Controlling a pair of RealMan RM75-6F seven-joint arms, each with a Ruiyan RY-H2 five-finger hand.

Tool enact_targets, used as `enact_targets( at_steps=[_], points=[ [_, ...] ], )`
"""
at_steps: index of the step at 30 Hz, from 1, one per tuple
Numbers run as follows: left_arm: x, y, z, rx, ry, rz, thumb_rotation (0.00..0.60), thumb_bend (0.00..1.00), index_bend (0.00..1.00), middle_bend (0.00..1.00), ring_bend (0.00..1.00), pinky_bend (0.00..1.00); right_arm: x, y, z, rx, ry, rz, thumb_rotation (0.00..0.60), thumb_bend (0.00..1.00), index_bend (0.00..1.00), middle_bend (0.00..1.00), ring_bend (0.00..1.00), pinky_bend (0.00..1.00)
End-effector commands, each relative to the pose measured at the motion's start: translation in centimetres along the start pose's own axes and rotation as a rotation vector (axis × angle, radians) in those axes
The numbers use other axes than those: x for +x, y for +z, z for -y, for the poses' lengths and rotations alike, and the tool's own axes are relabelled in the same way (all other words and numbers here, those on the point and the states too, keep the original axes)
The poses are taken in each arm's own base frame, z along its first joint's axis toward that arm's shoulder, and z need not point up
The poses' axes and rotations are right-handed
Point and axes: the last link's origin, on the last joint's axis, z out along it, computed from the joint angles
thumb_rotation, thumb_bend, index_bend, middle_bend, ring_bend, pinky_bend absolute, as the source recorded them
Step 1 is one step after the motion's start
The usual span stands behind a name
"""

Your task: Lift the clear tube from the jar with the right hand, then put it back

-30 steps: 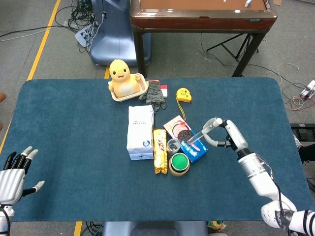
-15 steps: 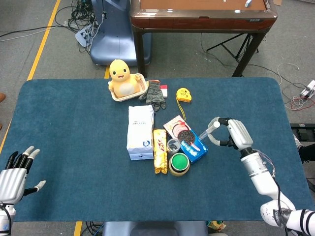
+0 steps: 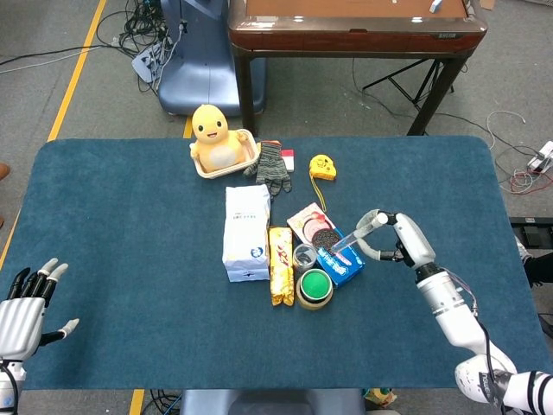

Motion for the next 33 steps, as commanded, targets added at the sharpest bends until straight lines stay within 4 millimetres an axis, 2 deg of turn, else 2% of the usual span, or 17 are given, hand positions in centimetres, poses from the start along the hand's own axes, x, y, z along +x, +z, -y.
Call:
enact_targets(
  at_steps=[1,15,33],
  points=[
    [0.0,0.0,0.0,-0.001,0.000,-0.002,0.600,0.16,0.10,0.05,0.12,0.04,-0.5,0.0,0.8,0.029,0.013,0.023,0.600,0.63,0.64,0.55,0.46,0.32],
    [0.0,0.0,0.2,0.000,-0.002,-0.004,0.600,0.17,0.10,0.05,0.12,0.04,-3.1,2.5,2.9,0.084,-0.008,0.075,0.600,0.63,0.64,0.55,0.46,0.32],
    [-0.2,-0.2,0.9,0.018,-0.007,0.001,0.600,0.17,0.10,0.05,0.12,0.04,-6.2,5.3,2.4,0.056,-0.058,0.142,0.600,0.63,0.64,0.55,0.46,0.32]
  ],
)
